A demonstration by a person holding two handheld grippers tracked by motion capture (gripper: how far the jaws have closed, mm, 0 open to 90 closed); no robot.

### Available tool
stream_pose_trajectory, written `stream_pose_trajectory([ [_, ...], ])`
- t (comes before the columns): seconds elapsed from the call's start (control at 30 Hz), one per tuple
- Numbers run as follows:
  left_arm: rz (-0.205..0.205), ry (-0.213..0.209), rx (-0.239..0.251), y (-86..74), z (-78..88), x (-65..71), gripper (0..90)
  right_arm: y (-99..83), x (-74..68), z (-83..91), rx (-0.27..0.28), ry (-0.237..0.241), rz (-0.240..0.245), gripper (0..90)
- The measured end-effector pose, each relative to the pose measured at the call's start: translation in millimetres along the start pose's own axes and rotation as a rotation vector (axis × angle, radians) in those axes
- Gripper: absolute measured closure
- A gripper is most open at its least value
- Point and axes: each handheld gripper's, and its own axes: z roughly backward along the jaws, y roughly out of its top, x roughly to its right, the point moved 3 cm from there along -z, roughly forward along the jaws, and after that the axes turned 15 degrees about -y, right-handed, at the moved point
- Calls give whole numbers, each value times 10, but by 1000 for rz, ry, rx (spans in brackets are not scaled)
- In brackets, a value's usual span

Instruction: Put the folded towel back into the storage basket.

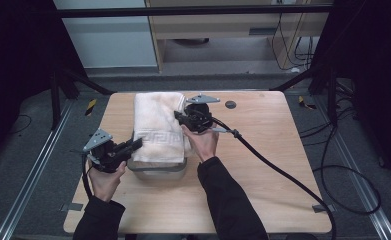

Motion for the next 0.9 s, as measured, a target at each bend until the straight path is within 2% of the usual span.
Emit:
stream_pose_trajectory([
  [0.37, 24, 35, -43, -136, -32, -147, 806, -156, -43, -178, -34, 4, -21, 691],
  [0.9, 62, 97, -124, -350, -213, -367, 805, -370, -60, -414, -69, -29, -20, 685],
])
